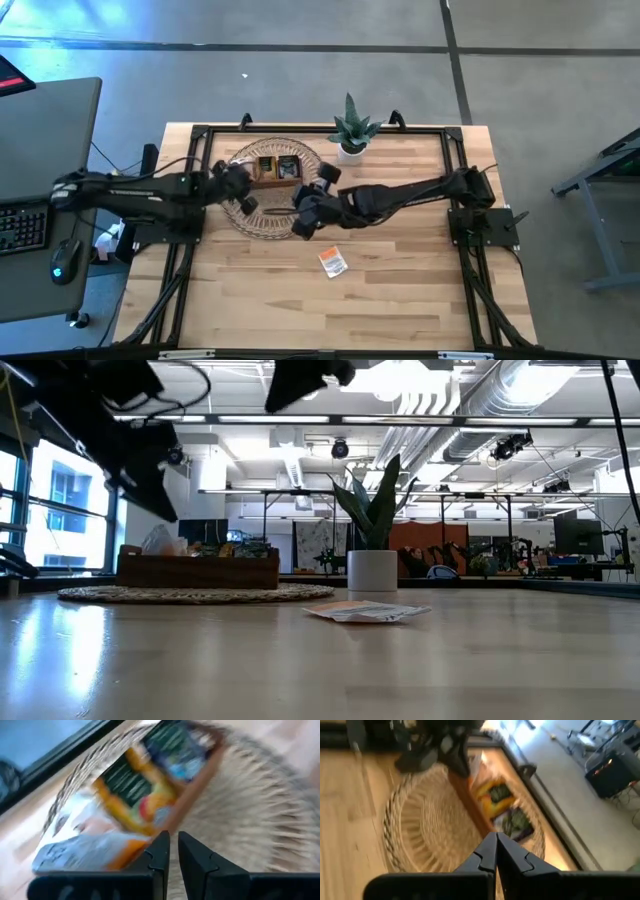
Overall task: Pick & Place Tea
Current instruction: Put the white tea bag into the left section of the wooden organizer
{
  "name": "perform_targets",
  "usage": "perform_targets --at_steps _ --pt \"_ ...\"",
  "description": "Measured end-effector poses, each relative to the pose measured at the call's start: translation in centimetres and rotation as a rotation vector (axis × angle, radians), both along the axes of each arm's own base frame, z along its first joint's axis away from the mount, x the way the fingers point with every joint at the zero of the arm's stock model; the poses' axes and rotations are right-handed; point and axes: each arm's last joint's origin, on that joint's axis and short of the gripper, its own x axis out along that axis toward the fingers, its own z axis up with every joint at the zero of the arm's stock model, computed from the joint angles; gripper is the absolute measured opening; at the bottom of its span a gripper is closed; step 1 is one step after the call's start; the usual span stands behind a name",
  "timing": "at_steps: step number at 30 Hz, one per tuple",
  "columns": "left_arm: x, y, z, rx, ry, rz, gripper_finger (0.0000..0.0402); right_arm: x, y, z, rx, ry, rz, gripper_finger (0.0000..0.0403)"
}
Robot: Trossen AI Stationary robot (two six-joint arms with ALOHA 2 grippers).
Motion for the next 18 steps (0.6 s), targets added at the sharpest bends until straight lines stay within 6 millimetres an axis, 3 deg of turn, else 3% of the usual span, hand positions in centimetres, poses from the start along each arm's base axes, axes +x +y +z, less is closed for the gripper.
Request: perform_targets --at_steps 9,18 --pt "-0.2 3.4 -2.5 -0.076 0.059 0.052 0.0036 -0.5 0.0 -5.6 0.077 0.025 -0.069 0.0007" --pt "-1.1 5.2 -3.6 -0.088 0.162 0.200 0.0036 -0.1 0.9 -5.7 0.136 -0.041 -0.017 0.0008"
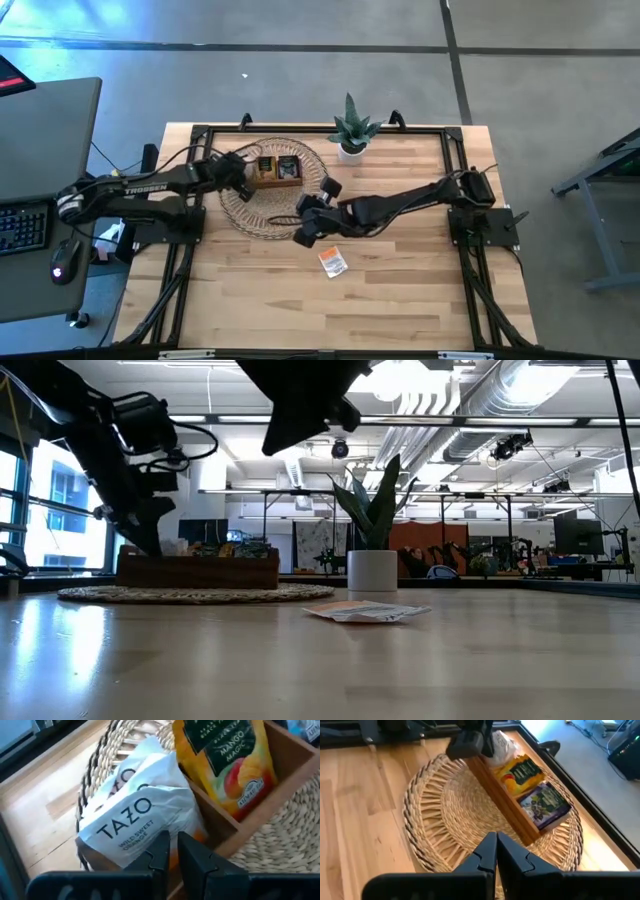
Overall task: Pick & Place Tea
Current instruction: Put the white tea bag into the left section of the wooden organizer
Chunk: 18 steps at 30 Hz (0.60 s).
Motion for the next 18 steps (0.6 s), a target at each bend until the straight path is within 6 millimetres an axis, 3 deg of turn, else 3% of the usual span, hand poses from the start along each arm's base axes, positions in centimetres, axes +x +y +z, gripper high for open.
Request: perform_targets --at_steps 9,14,18 --pt "0.8 -0.1 1.6 -0.096 -0.195 -0.192 0.0036 -0.1 1.5 0.1 -0.014 0.004 0.062 0.0005" --pt "0.7 -0.7 3.1 -0.125 -0.291 -0.278 0.0036 -0.1 2.7 0.1 0.046 0.007 0.177 0.0007" --pt "1.2 -2.0 3.9 -0.197 -0.394 -0.447 0.0036 -0.3 4.5 -0.2 0.124 0.032 0.306 0.0003"
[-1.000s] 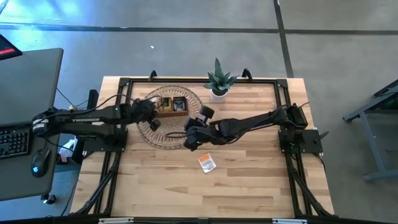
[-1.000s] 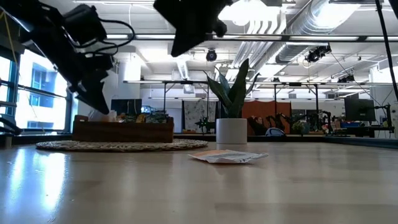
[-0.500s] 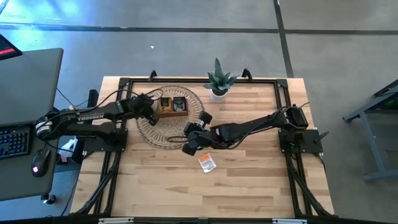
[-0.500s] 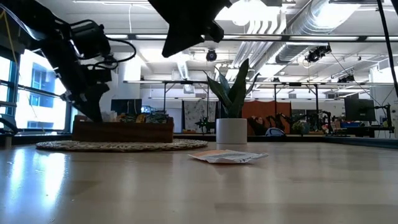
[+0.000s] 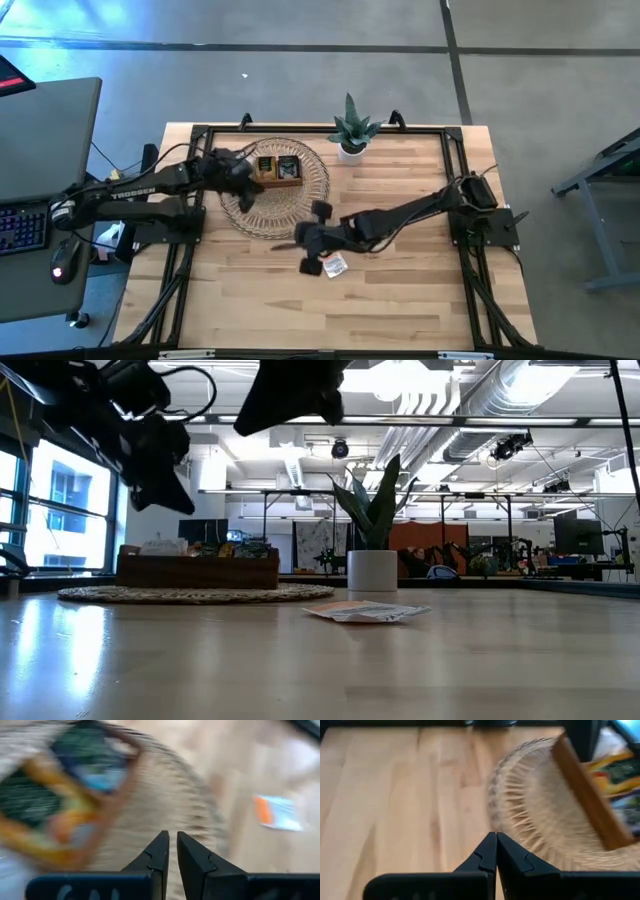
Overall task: Pick & Place Tea
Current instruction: Put the white tea bag into the left section of the wooden organizer
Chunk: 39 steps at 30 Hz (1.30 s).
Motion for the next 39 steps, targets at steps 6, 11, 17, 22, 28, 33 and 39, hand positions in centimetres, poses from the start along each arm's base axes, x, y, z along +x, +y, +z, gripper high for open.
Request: perform_targets --at_steps 6,11,17,22,28,33,39 --pt "0.8 -2.2 0.2 -0.079 -0.057 -0.267 0.0036 -0.5 4.1 -2.5 0.089 0.073 0.051 0.0023" --pt "1.5 -3.4 -0.1 -0.088 -0.043 -0.340 0.0036 -1.8 6.4 -4.2 0.223 0.175 -0.028 0.0069" --pt "2.8 -4.3 0.5 -0.070 -0.133 -0.347 0.0036 -3.8 7.3 -6.7 0.495 0.374 -0.416 0.0120" --pt "3.3 -4.8 0.7 -0.060 -0.174 -0.380 0.0036 -4.0 7.7 -8.2 0.655 0.422 -0.637 0.0138" --pt "3.2 -4.8 0.6 -0.063 -0.159 -0.378 0.0036 -4.3 7.6 -8.5 0.685 0.445 -0.735 0.0136" --pt "3.2 -4.8 0.6 -0.030 -0.164 -0.398 0.0036 -5.4 7.2 -10.2 0.694 0.503 -0.828 0.0131" --pt "3.2 -4.7 0.7 0.016 -0.161 -0.373 0.0036 -5.8 5.6 -12.2 0.796 0.416 -0.814 0.0131"
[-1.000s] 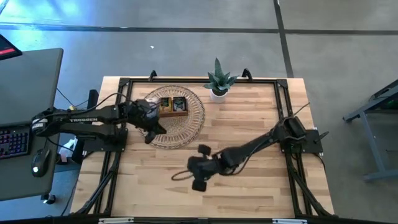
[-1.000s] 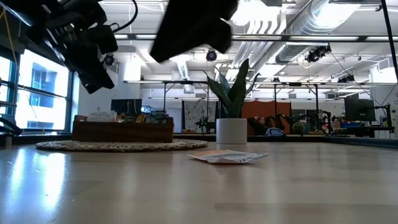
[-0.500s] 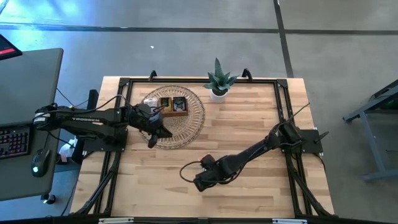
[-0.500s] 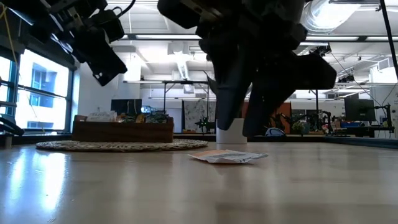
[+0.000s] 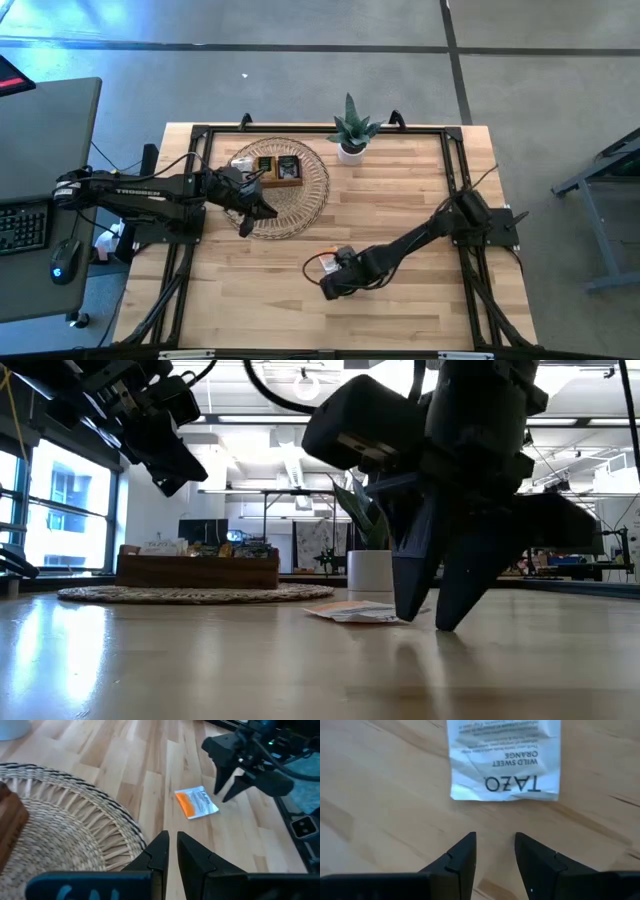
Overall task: Pick & Place Tea
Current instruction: Put the white tea bag into the left section of the wooden organizer
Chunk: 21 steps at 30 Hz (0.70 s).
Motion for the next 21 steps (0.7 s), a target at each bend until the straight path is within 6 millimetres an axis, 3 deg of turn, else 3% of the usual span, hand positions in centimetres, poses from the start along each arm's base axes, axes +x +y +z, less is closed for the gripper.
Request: perform_targets --at_steps 10,21 --pt "0.0 0.0 0.0 0.000 0.003 0.002 0.0036 -3.0 -2.7 -1.1 -0.068 -0.178 -0.122 0.0130" --pt "0.0 0.0 0.0 -0.006 0.003 0.006 0.0036 -3.7 -5.4 -3.2 -0.103 -0.300 -0.200 0.0130"
